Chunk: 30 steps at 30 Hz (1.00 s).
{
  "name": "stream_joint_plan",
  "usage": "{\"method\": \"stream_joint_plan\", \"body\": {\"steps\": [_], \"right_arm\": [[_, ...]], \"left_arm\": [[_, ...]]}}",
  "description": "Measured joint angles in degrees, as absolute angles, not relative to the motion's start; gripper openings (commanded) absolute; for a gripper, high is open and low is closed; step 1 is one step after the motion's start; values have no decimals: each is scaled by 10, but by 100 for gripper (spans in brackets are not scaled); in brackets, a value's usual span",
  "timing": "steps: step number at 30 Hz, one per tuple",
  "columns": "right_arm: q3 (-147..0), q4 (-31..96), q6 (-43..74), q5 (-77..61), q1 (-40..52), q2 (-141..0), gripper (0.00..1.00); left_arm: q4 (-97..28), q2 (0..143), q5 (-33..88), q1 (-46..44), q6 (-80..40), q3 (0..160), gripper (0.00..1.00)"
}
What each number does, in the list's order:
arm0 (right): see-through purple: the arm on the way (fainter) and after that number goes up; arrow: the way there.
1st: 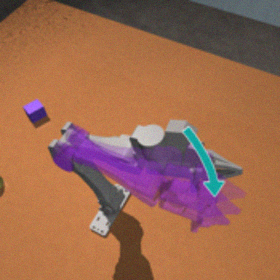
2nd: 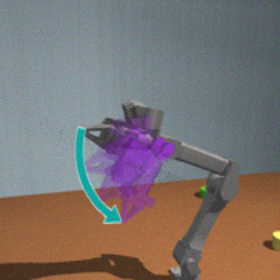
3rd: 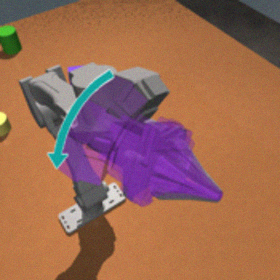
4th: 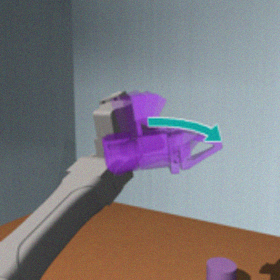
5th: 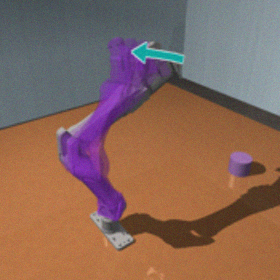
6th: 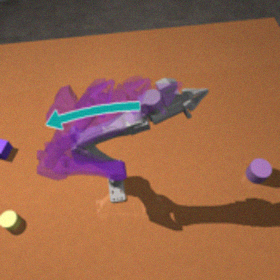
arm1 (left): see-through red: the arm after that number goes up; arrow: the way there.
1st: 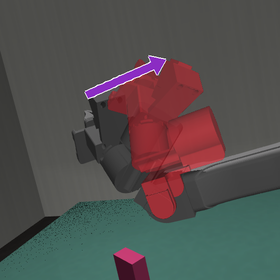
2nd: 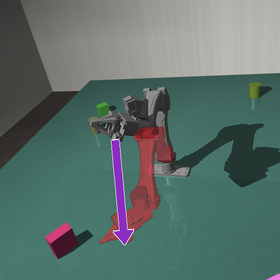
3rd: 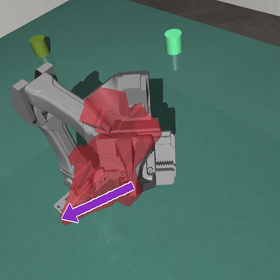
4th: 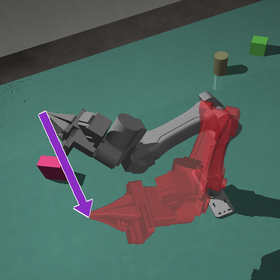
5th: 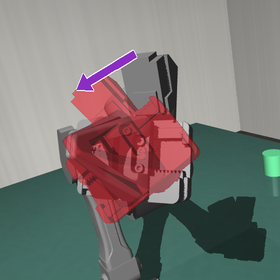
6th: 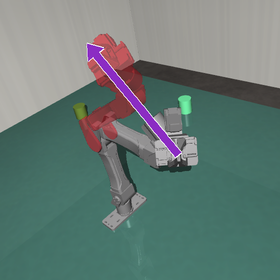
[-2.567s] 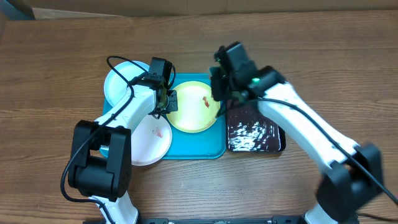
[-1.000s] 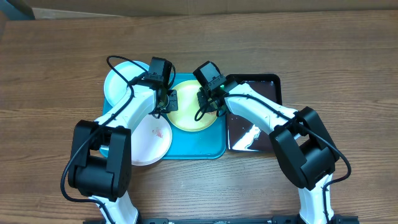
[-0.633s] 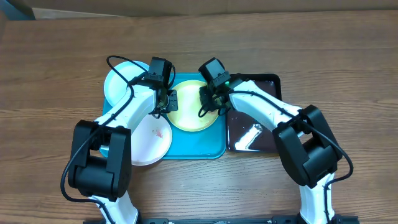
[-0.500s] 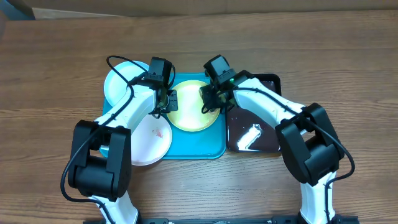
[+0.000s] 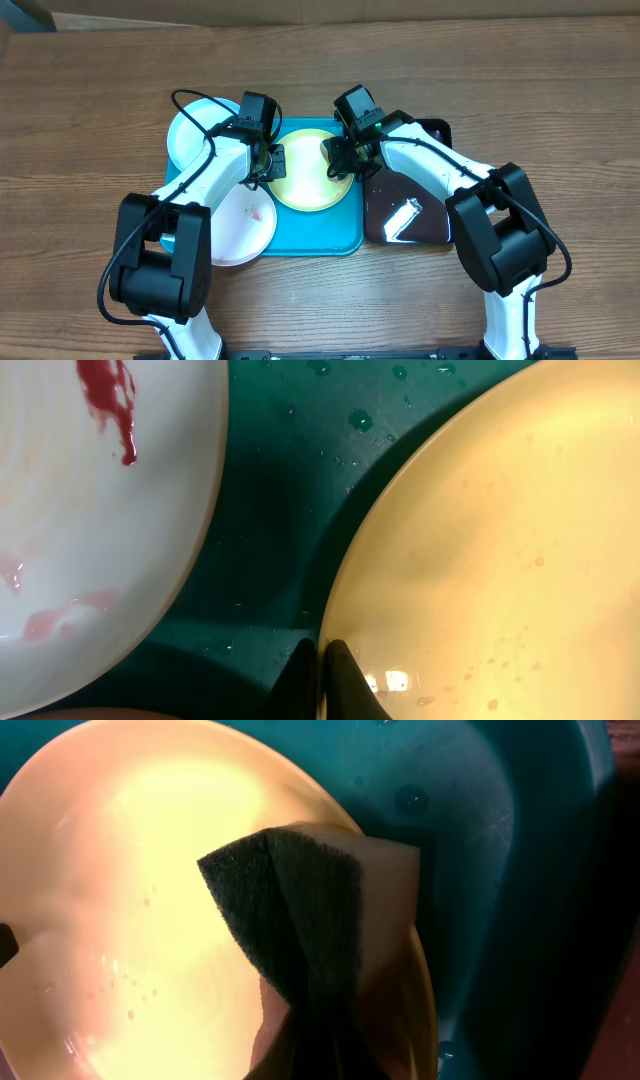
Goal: Clean dirty plates on tray and stack at the side
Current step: 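Scrub the yellow plate surface with the sponge in the right gripper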
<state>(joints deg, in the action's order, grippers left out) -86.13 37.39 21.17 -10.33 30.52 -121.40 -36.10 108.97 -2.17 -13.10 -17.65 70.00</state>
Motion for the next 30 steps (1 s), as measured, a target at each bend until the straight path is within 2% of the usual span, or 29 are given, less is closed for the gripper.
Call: {"method": "stream_joint_plan", "body": {"steps": [15, 22, 30], "right_arm": [[-863, 367, 222, -138, 311, -1223, 4], [-864, 368, 217, -262, 310, -1236, 4], [-907, 429, 185, -428, 280, -1245, 4]], "left_arm": [[-361, 1090, -23, -130, -176, 700, 4], [-362, 1090, -24, -129, -176, 700, 4], [-361, 1090, -22, -129, -176, 700, 4]]}}
